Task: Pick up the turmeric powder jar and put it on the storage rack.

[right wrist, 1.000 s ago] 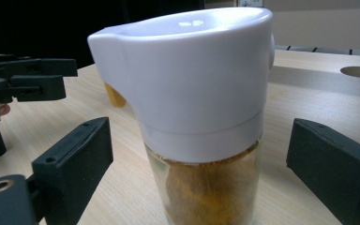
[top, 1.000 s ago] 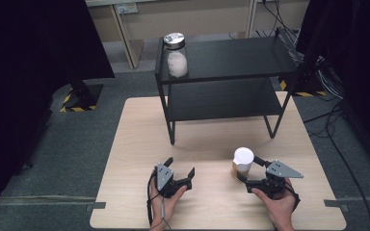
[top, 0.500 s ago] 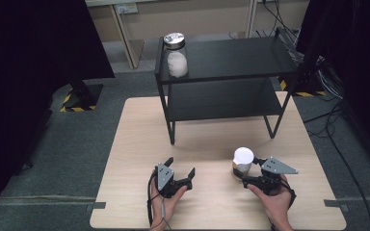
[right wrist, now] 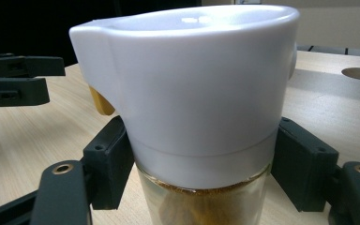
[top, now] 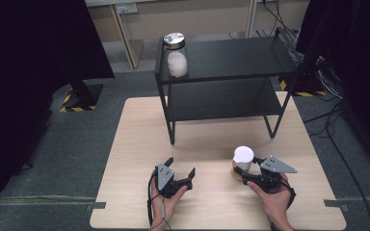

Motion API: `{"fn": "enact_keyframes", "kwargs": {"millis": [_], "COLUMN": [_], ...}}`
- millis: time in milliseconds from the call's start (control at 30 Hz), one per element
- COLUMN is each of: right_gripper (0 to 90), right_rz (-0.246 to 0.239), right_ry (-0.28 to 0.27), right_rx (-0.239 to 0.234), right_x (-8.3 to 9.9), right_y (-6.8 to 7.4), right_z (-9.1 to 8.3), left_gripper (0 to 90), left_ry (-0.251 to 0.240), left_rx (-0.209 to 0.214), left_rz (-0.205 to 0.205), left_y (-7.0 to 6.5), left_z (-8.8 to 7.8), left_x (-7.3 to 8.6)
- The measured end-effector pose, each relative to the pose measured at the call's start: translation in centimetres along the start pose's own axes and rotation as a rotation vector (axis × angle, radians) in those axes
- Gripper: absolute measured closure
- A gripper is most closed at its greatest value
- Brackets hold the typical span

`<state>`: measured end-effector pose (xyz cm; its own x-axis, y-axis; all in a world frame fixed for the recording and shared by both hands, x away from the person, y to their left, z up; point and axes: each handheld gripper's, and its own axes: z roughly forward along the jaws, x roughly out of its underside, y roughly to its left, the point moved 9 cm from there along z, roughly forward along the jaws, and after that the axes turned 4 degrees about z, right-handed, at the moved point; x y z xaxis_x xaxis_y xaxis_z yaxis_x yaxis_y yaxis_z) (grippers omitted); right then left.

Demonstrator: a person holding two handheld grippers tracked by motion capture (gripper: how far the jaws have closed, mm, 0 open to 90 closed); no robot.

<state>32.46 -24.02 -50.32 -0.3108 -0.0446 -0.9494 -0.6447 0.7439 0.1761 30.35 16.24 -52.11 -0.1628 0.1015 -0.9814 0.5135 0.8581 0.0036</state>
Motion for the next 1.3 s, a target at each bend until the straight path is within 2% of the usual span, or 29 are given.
{"fn": "enact_keyframes", "kwargs": {"millis": [200, 400, 867, 1300], "right_gripper": [29.6, 29.9, 30.2, 30.5], "right_rz": [0.010, 0.025, 0.012, -0.008], "right_ry": [0.017, 0.006, -0.134, -0.196], "right_rx": [0.001, 0.007, 0.040, 0.074], "right_x": [-0.4, -0.9, -4.4, -6.6], "right_y": [-0.1, -0.3, -0.2, -0.3], "right_z": [0.0, -0.3, -2.4, -3.7], "left_gripper": [6.6, 6.6, 6.6, 6.6], "left_ry": [0.000, 0.001, -0.002, -0.003], "left_rx": [0.000, 0.000, -0.003, -0.003], "left_rz": [0.001, 0.001, 0.005, 0.000], "left_y": [0.0, 0.0, -0.1, 0.0], "left_z": [0.0, 0.0, 0.0, 0.0], "left_x": [0.0, 0.0, 0.0, 0.0]}}
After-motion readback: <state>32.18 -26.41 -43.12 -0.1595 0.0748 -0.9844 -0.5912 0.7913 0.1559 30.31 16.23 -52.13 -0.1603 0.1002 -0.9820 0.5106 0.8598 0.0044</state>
